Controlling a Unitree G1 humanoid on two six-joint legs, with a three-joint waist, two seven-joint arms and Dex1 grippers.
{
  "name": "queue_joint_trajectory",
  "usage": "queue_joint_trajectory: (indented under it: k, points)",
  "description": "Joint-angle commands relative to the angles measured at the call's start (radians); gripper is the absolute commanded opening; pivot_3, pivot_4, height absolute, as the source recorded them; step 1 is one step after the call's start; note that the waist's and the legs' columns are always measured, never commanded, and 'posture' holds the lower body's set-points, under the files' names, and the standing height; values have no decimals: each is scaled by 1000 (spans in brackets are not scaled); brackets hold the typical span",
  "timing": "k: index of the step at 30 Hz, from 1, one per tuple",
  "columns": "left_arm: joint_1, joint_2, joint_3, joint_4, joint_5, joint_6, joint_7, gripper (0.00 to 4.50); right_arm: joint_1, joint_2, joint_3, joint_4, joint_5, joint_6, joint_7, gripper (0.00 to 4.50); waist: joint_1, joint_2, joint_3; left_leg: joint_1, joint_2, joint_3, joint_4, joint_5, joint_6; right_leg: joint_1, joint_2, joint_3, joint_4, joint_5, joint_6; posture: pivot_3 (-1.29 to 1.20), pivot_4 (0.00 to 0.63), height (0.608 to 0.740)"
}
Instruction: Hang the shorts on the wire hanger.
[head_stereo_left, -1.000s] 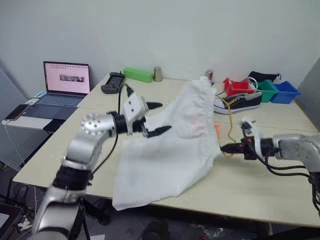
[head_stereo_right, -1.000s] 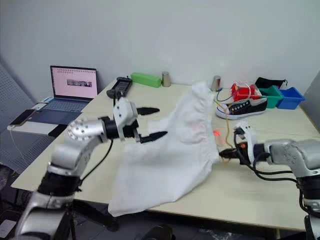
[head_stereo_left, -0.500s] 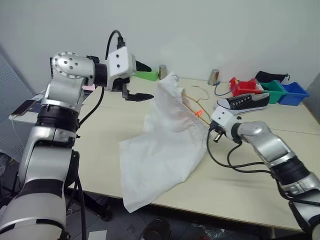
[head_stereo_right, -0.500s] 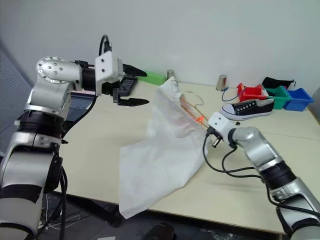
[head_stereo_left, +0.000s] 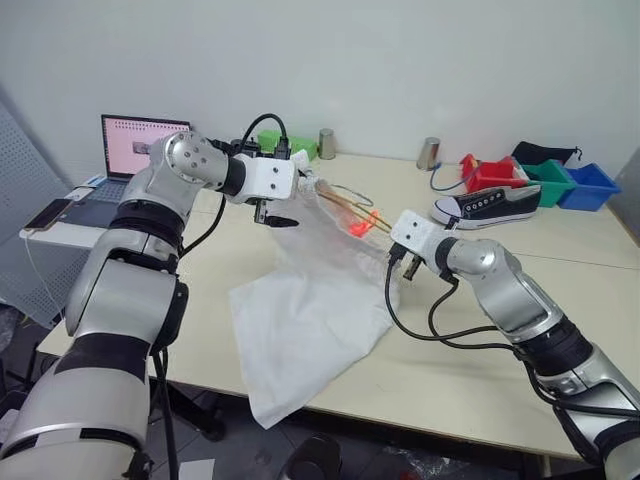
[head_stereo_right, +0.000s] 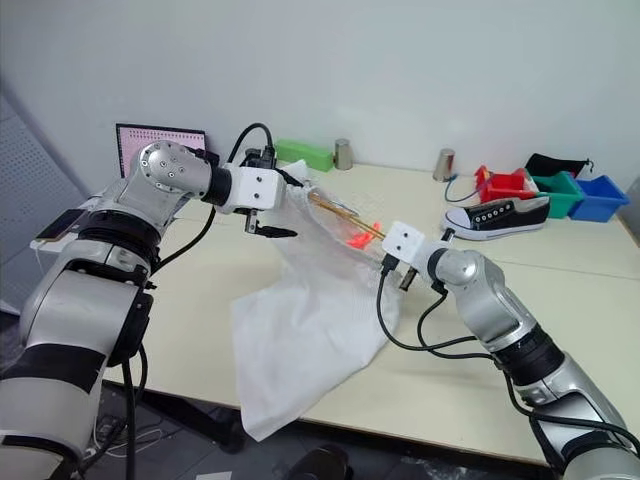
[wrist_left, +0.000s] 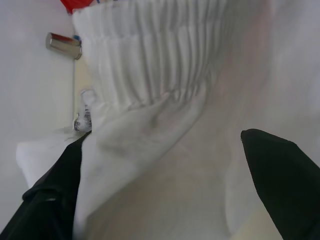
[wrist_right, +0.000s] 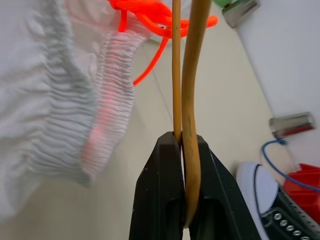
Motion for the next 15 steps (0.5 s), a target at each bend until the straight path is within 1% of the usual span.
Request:
queue_joint_trajectory:
  k: [1, 3, 4, 6, 12, 15]
  points:
    - [-39, -7, 5, 9, 27, -17, 50, 4457, -43, 0, 0, -64, -77, -42, -6, 0, -4, 0, 0, 0, 0, 0, 0, 0, 0, 0, 0, 0, 0, 0, 0, 380, 0, 740]
    - [-37, -20, 11, 12, 30, -9, 68, 4099, -45, 4, 19, -83, -116, -55, -1, 0, -9, 0, 0, 0, 0, 0, 0, 0, 0, 0, 0, 0, 0, 0, 0, 380, 0, 740]
    - [-37, -22, 9, 13, 38, -10, 81, 4002, -47, -3, 35, -88, -145, -73, 3, 0, -12, 0, 0, 0, 0, 0, 0, 0, 0, 0, 0, 0, 0, 0, 0, 380, 0, 740]
    - [-35, -19, 3, 16, 56, -11, 94, 3508, -45, 7, 37, -90, -166, -80, 7, 0, -19, 0, 0, 0, 0, 0, 0, 0, 0, 0, 0, 0, 0, 0, 0, 389, 0, 740]
    - [-27, -11, 3, 17, 76, -21, 92, 2216, -59, 51, 11, -83, -206, -91, 4, 0, -38, 0, 0, 1, 0, 0, 0, 0, 0, 0, 0, 0, 2, 0, 0, 389, 0, 740]
    - [-30, -16, 5, 15, 78, -19, 97, 1428, -56, 67, 5, -87, -217, -93, 9, 0, -45, 0, 0, 1, 0, 0, 0, 0, 0, 0, 0, 0, 2, 0, -1, 389, 0, 740]
